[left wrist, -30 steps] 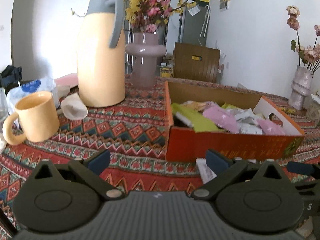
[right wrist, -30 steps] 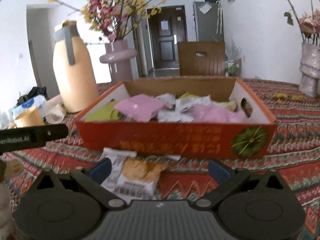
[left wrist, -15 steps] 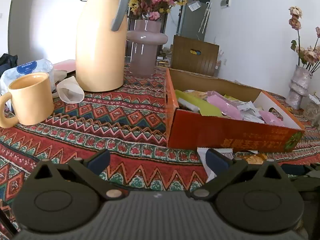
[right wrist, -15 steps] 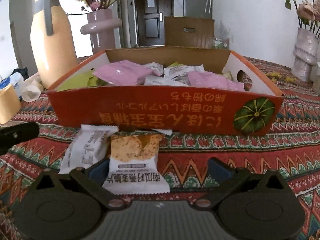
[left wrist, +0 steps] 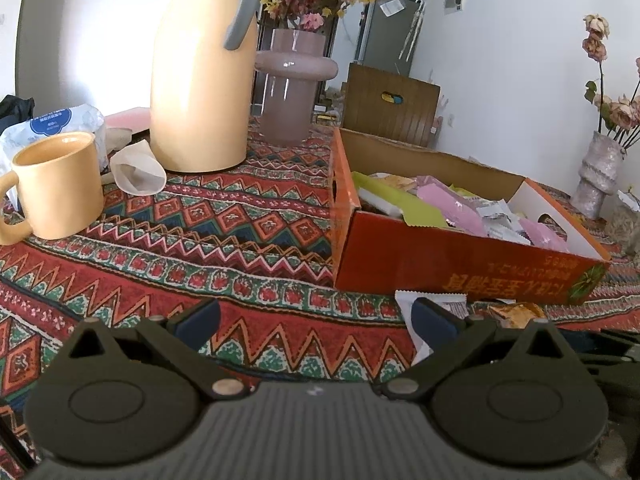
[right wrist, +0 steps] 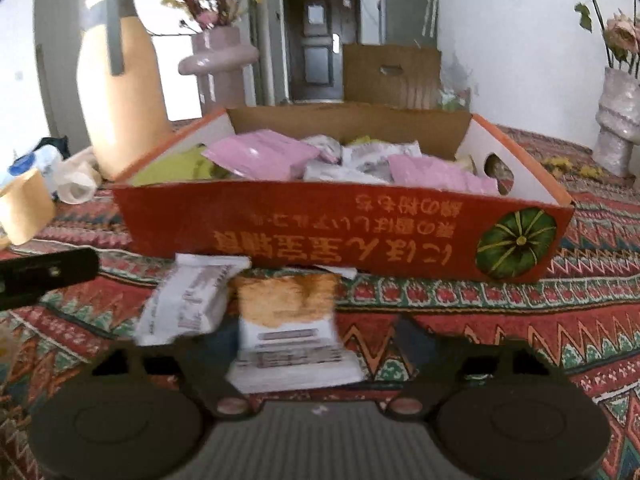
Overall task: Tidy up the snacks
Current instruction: 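Grasp a biscuit pack with right gripper while left grasps white printed pack, then carry both packs over the red box and open both grippers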
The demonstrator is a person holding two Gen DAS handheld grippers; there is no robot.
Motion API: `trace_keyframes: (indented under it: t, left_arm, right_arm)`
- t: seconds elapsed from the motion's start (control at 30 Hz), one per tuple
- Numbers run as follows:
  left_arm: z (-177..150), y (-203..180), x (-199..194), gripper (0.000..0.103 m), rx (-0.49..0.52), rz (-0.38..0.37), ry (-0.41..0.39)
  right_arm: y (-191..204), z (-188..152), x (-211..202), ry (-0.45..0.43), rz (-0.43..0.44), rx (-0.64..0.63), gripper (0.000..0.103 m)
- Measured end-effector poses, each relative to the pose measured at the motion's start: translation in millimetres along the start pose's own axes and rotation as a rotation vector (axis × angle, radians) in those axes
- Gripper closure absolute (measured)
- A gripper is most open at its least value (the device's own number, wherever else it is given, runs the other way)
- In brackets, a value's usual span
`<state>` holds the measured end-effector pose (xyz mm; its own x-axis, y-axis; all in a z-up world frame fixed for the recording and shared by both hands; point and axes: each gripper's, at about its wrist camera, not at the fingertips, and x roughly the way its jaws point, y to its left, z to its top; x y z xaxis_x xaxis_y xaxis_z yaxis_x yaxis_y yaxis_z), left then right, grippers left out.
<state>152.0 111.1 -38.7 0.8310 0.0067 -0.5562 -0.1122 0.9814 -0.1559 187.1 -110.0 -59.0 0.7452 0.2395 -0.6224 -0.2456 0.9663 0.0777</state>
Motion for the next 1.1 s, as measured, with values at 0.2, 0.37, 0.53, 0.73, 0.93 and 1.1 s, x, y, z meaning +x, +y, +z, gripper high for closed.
trace_keyframes:
  t: [0.2, 0.37, 0.53, 0.73, 0.93, 1.1]
  left_arm:
    - [0.4, -1.3, 3.3, 0.0, 0.004, 0.009, 0.019]
    - [3.4, -19.1, 3.5, 0.0, 0.06, 0.007, 0.053]
    - [7.3, -56.7, 11.4, 0.0, 0.093, 0.002, 0.094]
    - [5.2, -94.8, 32.5, 0.006, 0.125, 0.037, 0.158]
    - [0.7, -108.3, 49.5, 0.033, 0.115, 0.071, 0.217]
    - [-0.1, -113.7, 47.1, 0.057, 0.123, 0.072, 0.205]
  right_arm:
    - [-3.9, -4.4, -25.7, -0.104, 0.018, 0.004, 0.06]
    - [-29.3, -11.2, -47.0, -0.16, -0.02, 0.046, 0.06]
    - [-59.6, -20.1, -57.1, -0.171, -0.057, 0.106, 0.06]
    - [-81.8, -27.2, -65.1, -0.189, -0.069, 0.147, 0.06]
    - [-91.3, -27.9, -64.6, -0.192, -0.053, 0.162, 0.06]
    - [-92.7, -29.0, -64.7, -0.195, -0.029, 0.162, 0.06]
